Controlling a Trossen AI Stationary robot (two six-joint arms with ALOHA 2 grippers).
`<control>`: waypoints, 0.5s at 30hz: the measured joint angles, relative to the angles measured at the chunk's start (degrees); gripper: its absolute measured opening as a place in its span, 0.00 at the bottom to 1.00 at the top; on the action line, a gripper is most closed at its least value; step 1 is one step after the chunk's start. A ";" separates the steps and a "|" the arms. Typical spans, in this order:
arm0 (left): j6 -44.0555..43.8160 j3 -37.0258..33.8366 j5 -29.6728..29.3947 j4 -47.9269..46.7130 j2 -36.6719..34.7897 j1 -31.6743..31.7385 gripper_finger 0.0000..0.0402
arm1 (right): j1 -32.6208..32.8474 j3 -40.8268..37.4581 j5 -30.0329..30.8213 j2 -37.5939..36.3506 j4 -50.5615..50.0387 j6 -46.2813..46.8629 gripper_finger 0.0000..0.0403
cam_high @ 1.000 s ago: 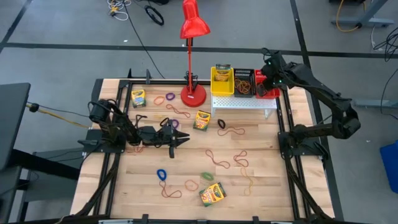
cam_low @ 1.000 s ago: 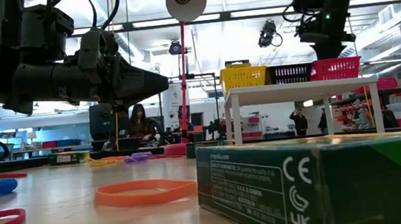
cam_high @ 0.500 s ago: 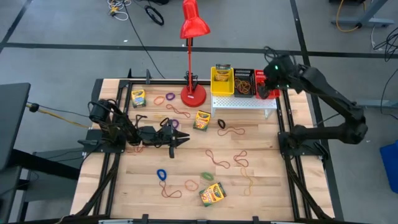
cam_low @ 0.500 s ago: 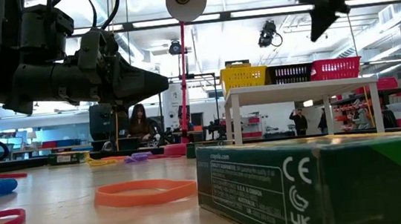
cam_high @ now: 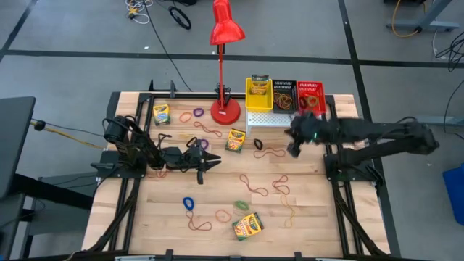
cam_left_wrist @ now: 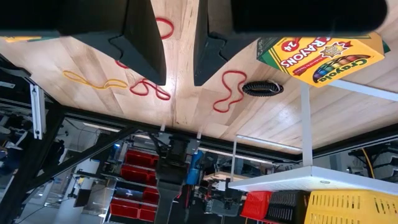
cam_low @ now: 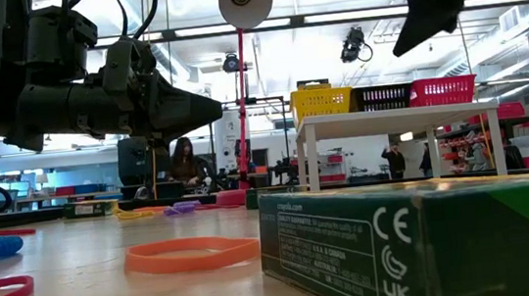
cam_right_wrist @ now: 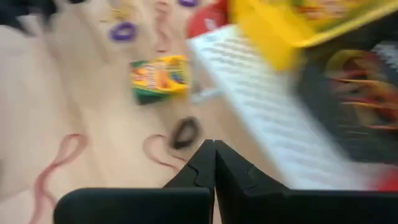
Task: Pick & Place Office Desk Supplies
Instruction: Put the red rubber band into the black bin on the shelf
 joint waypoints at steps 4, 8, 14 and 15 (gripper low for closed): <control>0.00 -0.01 0.00 -0.02 0.01 0.00 0.22 | 10.62 -8.25 2.82 0.07 11.54 6.21 0.01; 0.00 -0.01 0.00 -0.02 0.01 -0.01 0.22 | 15.45 -11.88 4.21 0.02 17.21 9.21 0.01; 0.00 -0.01 0.00 -0.04 0.02 0.01 0.22 | 17.96 -18.61 -4.82 0.10 17.03 17.02 0.01; 0.00 -0.01 0.00 -0.04 0.01 0.01 0.22 | 19.26 -19.77 -5.09 0.10 17.08 19.31 0.01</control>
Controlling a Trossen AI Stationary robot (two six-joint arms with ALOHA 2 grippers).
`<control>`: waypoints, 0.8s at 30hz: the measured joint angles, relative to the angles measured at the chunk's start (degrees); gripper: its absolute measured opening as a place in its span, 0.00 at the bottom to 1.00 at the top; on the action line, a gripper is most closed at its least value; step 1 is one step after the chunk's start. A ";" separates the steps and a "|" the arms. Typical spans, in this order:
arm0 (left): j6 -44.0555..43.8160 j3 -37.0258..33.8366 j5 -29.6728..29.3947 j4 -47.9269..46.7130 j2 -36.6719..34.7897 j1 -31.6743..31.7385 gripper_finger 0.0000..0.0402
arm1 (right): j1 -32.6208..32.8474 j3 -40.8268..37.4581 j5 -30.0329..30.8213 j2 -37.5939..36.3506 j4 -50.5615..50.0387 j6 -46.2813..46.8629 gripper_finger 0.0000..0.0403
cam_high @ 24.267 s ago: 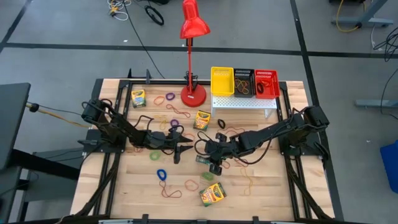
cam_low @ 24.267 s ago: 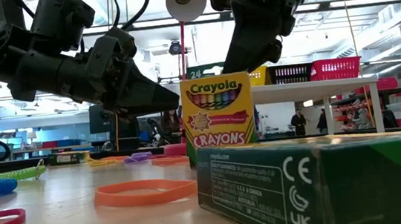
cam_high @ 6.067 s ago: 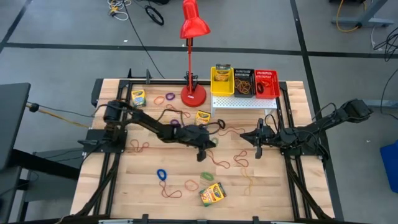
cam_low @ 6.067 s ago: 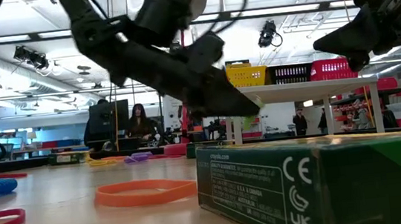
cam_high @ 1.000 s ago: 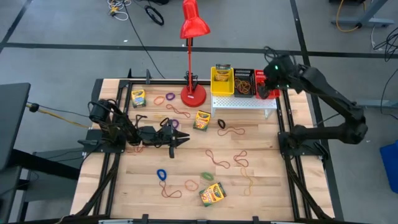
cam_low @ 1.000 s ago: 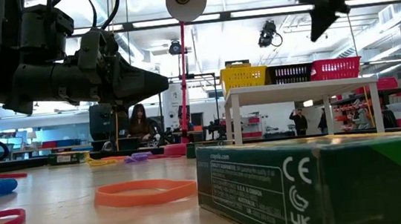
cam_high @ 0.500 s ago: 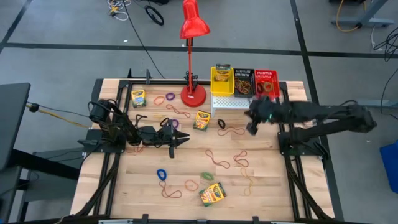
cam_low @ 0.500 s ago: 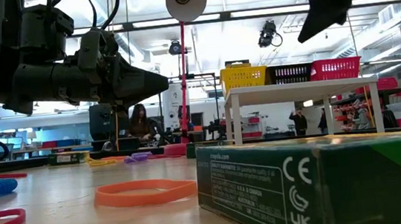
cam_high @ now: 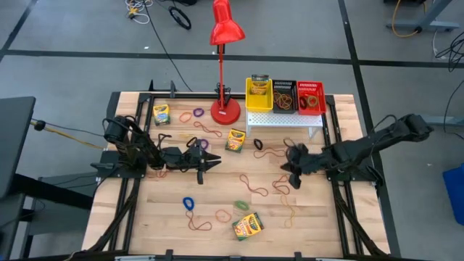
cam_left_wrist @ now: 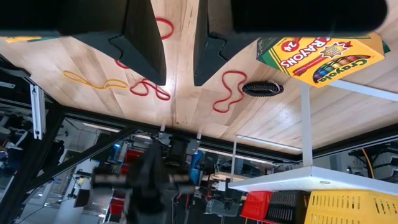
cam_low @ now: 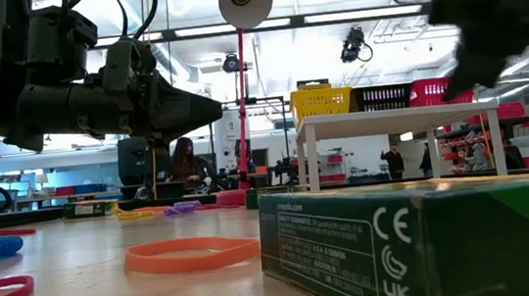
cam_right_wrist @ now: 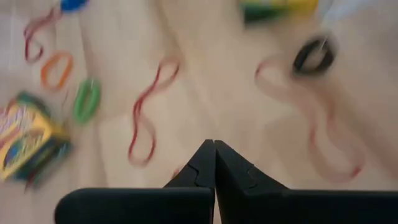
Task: Pick & Place Office Desk Supplies
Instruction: Put the red rubber band into the black bin on the shelf
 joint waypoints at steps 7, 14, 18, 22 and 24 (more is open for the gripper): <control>0.00 0.00 0.00 -0.08 0.01 -0.01 0.22 | 7.17 -2.72 0.20 3.58 -0.99 6.56 0.01; 0.00 0.00 0.00 -0.18 0.01 0.00 0.22 | 8.35 1.87 -1.72 15.95 -1.09 4.35 0.15; 0.00 0.00 0.00 -0.18 0.01 -0.01 0.22 | 8.04 6.57 -1.97 22.51 -2.51 -3.99 0.27; 0.00 0.00 0.00 -0.18 0.01 0.00 0.22 | 6.04 10.61 -3.04 27.44 -4.67 -11.33 0.34; 0.00 0.00 0.00 -0.18 0.01 -0.02 0.22 | 4.53 11.66 -4.72 29.57 -5.52 -14.54 0.34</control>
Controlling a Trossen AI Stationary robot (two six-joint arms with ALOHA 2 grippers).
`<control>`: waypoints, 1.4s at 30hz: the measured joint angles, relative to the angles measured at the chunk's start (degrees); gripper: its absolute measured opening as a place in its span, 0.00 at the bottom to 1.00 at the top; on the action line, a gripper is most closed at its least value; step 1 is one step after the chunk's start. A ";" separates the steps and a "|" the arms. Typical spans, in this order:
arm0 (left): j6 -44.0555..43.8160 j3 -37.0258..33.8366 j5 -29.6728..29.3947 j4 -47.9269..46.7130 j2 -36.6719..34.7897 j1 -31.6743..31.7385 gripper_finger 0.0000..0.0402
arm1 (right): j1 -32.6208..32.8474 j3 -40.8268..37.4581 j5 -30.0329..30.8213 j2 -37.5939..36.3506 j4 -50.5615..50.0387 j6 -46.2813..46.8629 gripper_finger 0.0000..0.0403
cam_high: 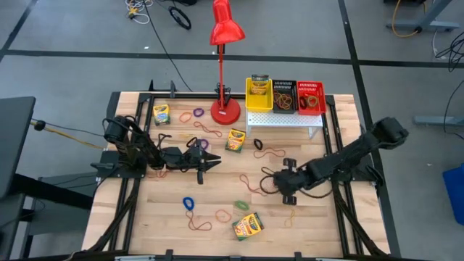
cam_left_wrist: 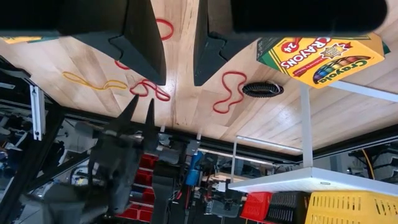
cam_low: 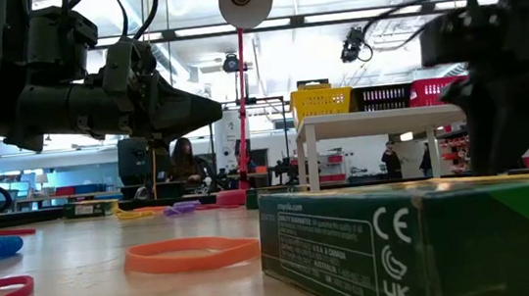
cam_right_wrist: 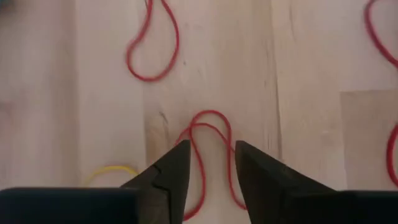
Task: Pick & Place Office Desk Supplies
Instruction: Put the red rubber band into the black bin on the shelf
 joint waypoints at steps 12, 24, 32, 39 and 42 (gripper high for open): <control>0.00 0.00 0.00 0.00 0.00 0.01 0.22 | -5.92 1.63 -5.65 6.44 0.15 -10.77 0.19; 0.00 0.00 0.00 0.00 0.00 0.00 0.22 | -5.94 10.97 -3.48 6.30 -9.54 -10.73 0.01; 0.00 0.00 0.00 0.00 0.00 0.00 0.22 | -7.27 29.15 8.42 1.30 -33.71 -12.39 0.01; 0.00 0.00 0.00 -0.01 0.00 0.00 0.22 | -16.45 47.61 24.66 -3.09 -50.83 -11.39 0.00; 0.00 0.00 -0.02 0.00 0.00 0.01 0.22 | -22.97 54.25 29.89 -3.47 -51.79 -13.87 0.00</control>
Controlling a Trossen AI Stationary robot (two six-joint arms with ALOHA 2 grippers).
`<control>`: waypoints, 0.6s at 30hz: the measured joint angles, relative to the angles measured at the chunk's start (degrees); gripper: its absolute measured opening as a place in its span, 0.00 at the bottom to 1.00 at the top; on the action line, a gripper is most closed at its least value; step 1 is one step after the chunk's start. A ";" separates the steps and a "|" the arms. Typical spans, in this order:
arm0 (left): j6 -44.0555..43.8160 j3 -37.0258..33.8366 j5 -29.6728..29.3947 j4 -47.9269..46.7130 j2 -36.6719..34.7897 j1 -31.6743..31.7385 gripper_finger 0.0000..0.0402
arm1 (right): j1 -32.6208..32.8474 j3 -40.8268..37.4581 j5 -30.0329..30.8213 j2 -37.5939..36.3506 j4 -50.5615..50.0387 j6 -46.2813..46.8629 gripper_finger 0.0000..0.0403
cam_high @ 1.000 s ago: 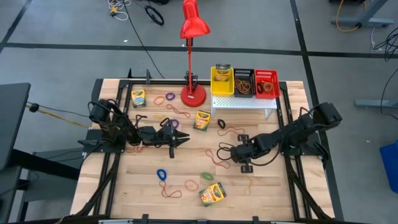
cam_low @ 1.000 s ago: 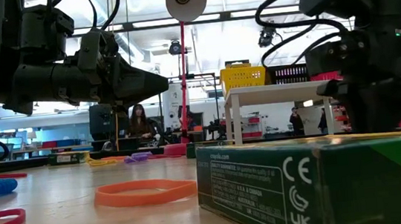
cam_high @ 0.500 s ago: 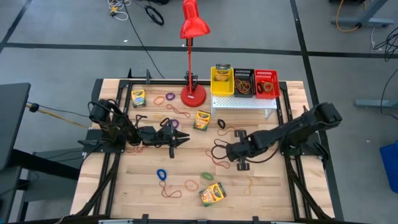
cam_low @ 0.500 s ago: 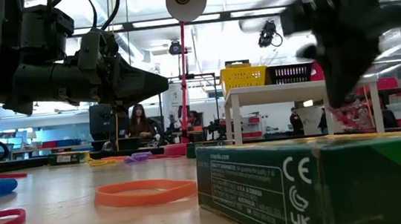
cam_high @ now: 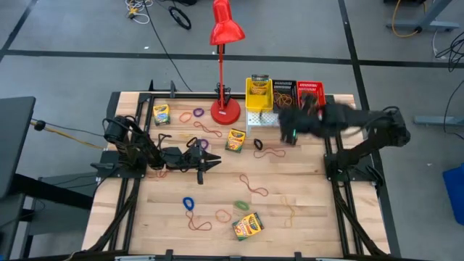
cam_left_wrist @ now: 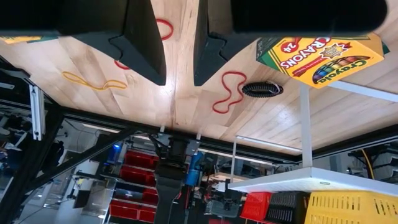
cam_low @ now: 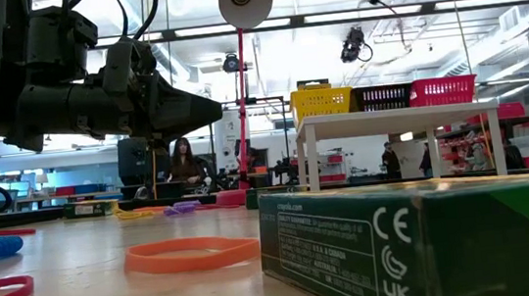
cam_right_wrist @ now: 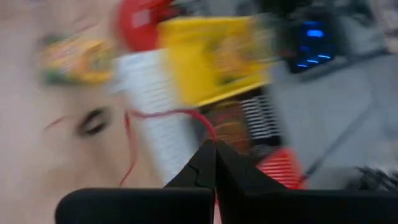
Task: Pick & Place Office Desk Supplies
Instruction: Put the red rubber band into the black bin on the shelf
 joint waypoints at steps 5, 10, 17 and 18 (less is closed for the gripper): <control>0.00 0.00 0.02 0.00 0.00 0.00 0.22 | -12.67 6.93 1.01 -0.09 3.23 -7.96 0.00; 0.00 0.00 0.02 0.00 0.00 0.00 0.22 | -24.54 7.20 -4.51 -0.03 7.79 -13.04 0.00; 0.00 0.00 0.02 -0.02 0.00 0.01 0.22 | -34.73 -0.90 -14.13 0.13 17.73 -15.04 0.00; 0.00 0.00 0.02 -0.01 0.00 0.00 0.22 | -35.54 -2.26 -15.32 0.35 19.07 -14.94 0.00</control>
